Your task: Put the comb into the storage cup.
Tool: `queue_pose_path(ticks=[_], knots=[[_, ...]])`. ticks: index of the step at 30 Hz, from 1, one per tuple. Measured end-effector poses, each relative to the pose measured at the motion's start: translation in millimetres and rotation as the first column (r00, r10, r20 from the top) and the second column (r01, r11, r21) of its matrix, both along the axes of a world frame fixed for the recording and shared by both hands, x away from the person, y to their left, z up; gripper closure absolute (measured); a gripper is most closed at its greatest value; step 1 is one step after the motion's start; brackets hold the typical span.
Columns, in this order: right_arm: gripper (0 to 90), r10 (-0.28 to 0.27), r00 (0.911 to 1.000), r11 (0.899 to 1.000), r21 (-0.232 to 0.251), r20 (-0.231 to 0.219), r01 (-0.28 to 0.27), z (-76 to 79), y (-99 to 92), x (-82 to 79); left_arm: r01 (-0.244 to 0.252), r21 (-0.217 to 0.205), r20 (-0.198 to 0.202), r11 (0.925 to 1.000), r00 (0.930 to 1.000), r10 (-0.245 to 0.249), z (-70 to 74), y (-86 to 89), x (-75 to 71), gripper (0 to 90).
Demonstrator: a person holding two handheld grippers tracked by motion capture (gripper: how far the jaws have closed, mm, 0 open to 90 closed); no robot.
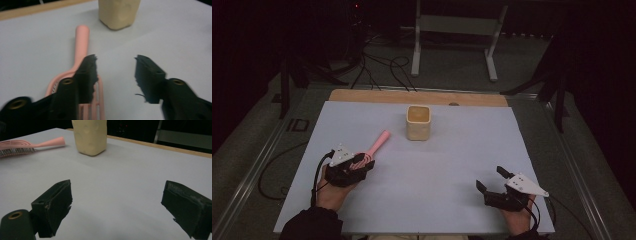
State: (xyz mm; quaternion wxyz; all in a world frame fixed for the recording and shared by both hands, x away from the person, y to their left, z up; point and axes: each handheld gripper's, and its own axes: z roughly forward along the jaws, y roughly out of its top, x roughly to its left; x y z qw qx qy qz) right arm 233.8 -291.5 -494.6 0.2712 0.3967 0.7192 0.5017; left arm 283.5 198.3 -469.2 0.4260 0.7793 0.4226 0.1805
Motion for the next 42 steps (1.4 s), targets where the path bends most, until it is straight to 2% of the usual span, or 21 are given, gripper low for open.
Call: queue_pose_path(ticks=[3, 4, 6, 7, 10, 17, 24, 31, 37, 42], knots=[[9.3, -0.003, 1.0, 1.0, 0.0, 0.0, 0.003, 0.0, -0.2, 0.1, 0.008, -0.011, -0.019, 0.9999, 0.9998, -0.008, -4.4, 2.1, -1.2, 68.3], [9.3, -0.006, 1.0, 1.0, 0.003, -0.001, 0.006, -0.1, -0.3, 0.1, 0.026, -0.018, -0.036, 0.9995, 0.999, -0.026, -8.0, 3.5, -2.9, 75.4], [9.3, -0.006, 1.0, 1.0, 0.001, -0.001, 0.006, -0.1, -0.4, 0.2, 0.029, -0.02, -0.046, 0.9994, 0.9985, -0.03, -10.9, 3.8, -4.6, 78.1], [9.3, -0.006, 1.0, 1.0, 0.0, 0.0, 0.006, -0.3, -0.4, 0.3, 0.033, -0.019, -0.051, 0.9993, 0.9981, -0.033, -12.6, 4.3, -5.2, 84.0], [9.3, -0.006, 1.0, 1.0, -0.001, -0.001, 0.006, -0.2, -0.3, 0.3, 0.031, -0.017, -0.086, 0.9994, 0.9958, -0.033, -19.3, 6.0, -6.7, 89.6], [9.3, -0.011, 0.9999, 1.0, -0.005, -0.004, 0.011, -0.6, -0.3, 0.4, 0.017, 0.04, -0.143, 0.9991, 0.9896, -0.011, -31.6, 6.3, -7.3, 89.9], [9.4, -0.013, 0.9999, 1.0, -0.008, -0.007, 0.013, -0.8, 0.1, 0.6, -0.03, 0.039, -0.145, 0.9988, 0.9888, 0.036, -31.5, 14.7, -4.4, 89.8], [9.4, -0.012, 0.9999, 1.0, -0.013, -0.007, 0.012, -1.2, 0.5, 0.9, -0.071, 0.064, -0.139, 0.9954, 0.9871, 0.08, -28.3, 23.6, 1.2, 89.8], [9.4, -0.013, 0.9998, 1.0, -0.019, -0.013, 0.013, -1.8, 1.3, 1.5, -0.128, 0.108, -0.156, 0.986, 0.9773, 0.143, -24.1, 34.3, 18.5, 89.8], [9.4, -0.014, 0.9998, 1.0, -0.022, -0.014, 0.013, -2.3, 1.4, 2.0, -0.153, 0.116, -0.168, 0.9814, 0.9708, 0.171, -22.3, 37.1, 28.5, 89.8]])
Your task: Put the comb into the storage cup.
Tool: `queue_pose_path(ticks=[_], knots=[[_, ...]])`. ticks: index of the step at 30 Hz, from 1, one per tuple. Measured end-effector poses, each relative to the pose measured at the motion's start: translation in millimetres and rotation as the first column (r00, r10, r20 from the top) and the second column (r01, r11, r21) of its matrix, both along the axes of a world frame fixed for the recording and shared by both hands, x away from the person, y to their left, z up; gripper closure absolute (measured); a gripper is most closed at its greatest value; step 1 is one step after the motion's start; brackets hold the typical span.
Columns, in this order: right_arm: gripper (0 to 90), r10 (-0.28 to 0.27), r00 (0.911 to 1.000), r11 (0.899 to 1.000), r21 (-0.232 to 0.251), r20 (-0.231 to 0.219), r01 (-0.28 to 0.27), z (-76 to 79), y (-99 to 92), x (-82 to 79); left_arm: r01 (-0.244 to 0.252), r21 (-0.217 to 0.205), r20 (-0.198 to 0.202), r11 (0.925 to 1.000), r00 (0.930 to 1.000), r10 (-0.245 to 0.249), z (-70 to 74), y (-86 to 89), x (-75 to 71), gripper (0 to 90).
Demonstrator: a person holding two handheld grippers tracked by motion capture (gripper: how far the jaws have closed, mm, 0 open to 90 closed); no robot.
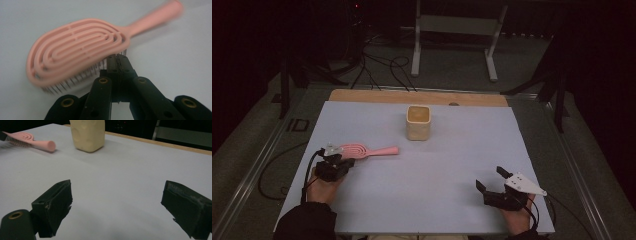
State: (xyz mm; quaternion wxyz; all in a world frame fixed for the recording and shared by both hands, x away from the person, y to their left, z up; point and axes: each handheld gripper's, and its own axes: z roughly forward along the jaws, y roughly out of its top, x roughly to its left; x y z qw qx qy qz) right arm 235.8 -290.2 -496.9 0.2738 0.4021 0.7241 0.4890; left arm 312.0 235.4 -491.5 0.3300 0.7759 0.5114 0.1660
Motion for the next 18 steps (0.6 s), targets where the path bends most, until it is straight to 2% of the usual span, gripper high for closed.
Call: queue_pose_path(ticks=[2, 8, 18], knots=[[9.5, 0.0, 1.0, 1.0, -0.002, -0.002, 0.0, 0.0, 0.3, 0.0, -0.023, 0.015, -0.011, 0.9996, 0.9997, 0.023, 2.8, 0.1, 10.4, 89.8], [9.4, -0.002, 1.0, 1.0, -0.002, -0.002, 0.002, 0.0, 0.1, 0.0, -0.048, 0.052, -0.033, 0.9975, 0.9982, 0.05, 4.2, -2.0, 30.4, 89.8], [9.5, -0.001, 1.0, 1.0, -0.005, -0.004, 0.001, -0.3, 0.4, 0.4, -0.073, 0.072, -0.04, 0.9947, 0.9963, 0.076, 8.2, -6.1, 48.1, 89.8]])
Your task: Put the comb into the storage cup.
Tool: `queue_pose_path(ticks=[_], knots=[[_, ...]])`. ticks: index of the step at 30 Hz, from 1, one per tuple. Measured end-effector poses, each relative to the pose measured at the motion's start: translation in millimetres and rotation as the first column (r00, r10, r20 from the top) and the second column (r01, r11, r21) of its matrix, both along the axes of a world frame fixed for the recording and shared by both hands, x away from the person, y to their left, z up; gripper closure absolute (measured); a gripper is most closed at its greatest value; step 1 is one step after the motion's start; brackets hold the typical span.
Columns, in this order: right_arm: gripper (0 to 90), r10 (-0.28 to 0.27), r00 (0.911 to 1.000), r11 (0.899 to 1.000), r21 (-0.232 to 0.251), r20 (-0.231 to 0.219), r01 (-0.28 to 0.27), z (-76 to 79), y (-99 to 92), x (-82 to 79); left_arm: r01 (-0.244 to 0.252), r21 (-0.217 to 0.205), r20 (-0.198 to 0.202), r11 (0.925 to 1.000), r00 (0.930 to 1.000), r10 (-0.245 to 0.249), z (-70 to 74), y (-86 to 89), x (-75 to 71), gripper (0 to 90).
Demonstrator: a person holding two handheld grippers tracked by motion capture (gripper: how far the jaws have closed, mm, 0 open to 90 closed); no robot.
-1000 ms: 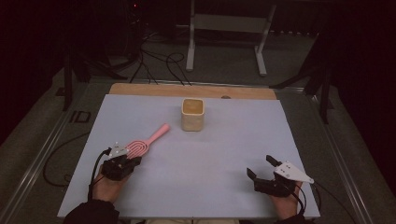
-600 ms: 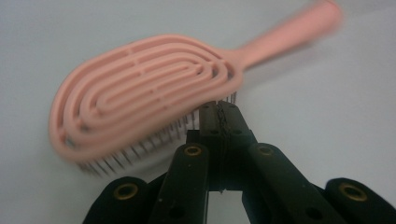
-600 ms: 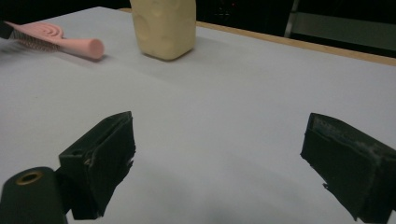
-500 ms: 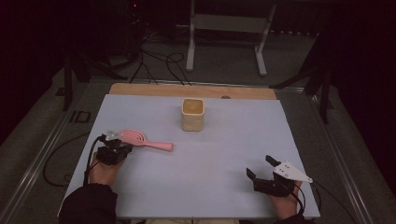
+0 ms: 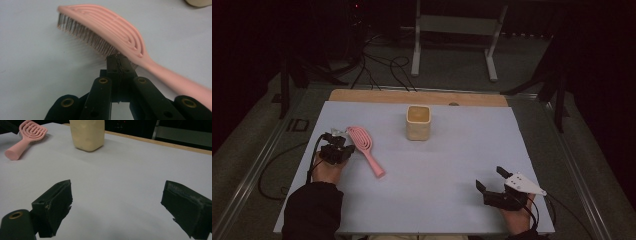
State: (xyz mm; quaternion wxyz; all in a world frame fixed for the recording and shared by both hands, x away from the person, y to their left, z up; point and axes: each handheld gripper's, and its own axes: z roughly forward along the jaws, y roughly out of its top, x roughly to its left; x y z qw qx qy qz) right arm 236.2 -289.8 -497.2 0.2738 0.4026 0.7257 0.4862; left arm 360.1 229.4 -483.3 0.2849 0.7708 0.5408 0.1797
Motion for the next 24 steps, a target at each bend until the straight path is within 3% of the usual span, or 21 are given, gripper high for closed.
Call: queue_pose_path(ticks=[7, 12, 24], knots=[[9.5, 0.0, 1.0, 1.0, -0.004, -0.001, 0.0, -0.2, 0.1, 0.2, -0.021, 0.012, -0.015, 0.9997, 0.9997, 0.021, -0.9, -2.3, 13.2, 89.8], [9.5, 0.001, 1.0, 1.0, -0.004, -0.001, -0.001, -0.2, 0.1, 0.2, -0.013, 0.044, -0.02, 0.999, 0.9997, 0.014, -1.5, -3.6, 21.3, 89.7], [9.6, 0.001, 1.0, 1.0, -0.005, -0.001, -0.001, -0.1, -0.2, 0.3, -0.018, 0.045, -0.014, 0.9988, 0.9997, 0.019, -6.8, -2.5, 29.7, 88.7]])
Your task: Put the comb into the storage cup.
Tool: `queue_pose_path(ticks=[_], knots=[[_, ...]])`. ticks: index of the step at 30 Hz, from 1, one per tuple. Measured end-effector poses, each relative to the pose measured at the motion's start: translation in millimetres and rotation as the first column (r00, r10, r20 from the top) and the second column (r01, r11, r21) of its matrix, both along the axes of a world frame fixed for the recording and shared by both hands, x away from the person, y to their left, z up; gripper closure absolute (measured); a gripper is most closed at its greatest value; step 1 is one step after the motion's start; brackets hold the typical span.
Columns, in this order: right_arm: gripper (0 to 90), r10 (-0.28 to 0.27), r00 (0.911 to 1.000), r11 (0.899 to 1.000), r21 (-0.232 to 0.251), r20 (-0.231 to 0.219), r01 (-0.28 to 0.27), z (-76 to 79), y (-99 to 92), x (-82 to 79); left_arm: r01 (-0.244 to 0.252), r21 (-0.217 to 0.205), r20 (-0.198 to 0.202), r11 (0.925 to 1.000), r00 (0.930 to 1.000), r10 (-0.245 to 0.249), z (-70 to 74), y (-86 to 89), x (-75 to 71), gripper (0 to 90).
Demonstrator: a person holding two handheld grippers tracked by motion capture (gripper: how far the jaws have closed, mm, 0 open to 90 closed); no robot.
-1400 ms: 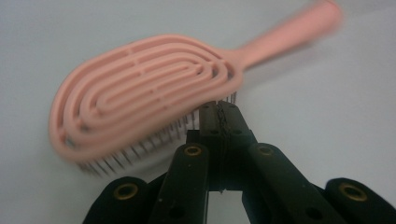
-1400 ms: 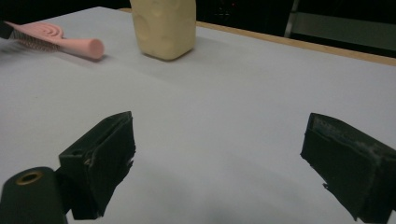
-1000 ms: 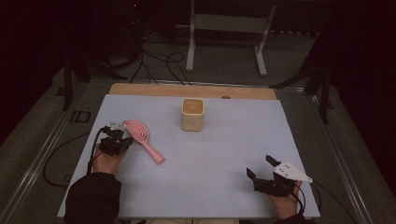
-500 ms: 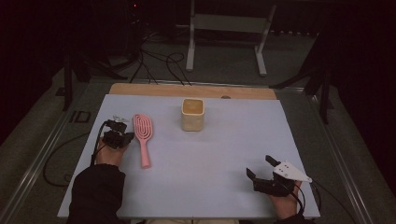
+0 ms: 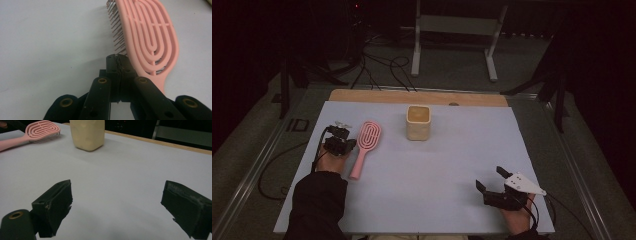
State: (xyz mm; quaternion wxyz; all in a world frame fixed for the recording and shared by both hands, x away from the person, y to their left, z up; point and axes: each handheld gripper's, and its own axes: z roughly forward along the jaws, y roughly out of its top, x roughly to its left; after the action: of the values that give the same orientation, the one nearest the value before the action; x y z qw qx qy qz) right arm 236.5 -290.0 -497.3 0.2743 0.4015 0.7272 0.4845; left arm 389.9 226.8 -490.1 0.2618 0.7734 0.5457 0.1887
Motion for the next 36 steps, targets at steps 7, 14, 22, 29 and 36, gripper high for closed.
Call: queue_pose_path(ticks=[7, 14, 22, 29, 36], knots=[[9.6, -0.001, 1.0, 1.0, 0.003, 0.001, 0.001, 0.2, -0.2, -0.2, -0.017, -0.006, 0.04, 0.9998, 0.9991, 0.018, 4.0, 3.1, -0.3, 85.9], [9.6, -0.001, 1.0, 1.0, 0.003, 0.002, 0.001, 0.4, -0.2, -0.2, 0.023, -0.081, 0.151, 0.9964, 0.9886, -0.01, 16.8, 7.1, -12.3, 62.0], [9.6, 0.002, 1.0, 1.0, 0.003, 0.003, -0.002, 0.2, 0.2, -0.2, 0.035, -0.145, 0.274, 0.9888, 0.9616, 0.006, 32.8, 8.4, -35.8, 33.4], [9.5, 0.005, 1.0, 1.0, 0.008, 0.004, -0.005, 0.5, 0.6, -0.7, 0.079, -0.161, 0.355, 0.9838, 0.9347, -0.018, 45.5, 5.8, -64.3, 13.5], [9.5, 0.013, 0.9998, 1.0, 0.009, 0.012, -0.013, 0.8, 1.0, -0.9, 0.081, -0.154, 0.382, 0.9848, 0.9239, -0.016, 41.0, 5.6, -91.4, 0.0]])
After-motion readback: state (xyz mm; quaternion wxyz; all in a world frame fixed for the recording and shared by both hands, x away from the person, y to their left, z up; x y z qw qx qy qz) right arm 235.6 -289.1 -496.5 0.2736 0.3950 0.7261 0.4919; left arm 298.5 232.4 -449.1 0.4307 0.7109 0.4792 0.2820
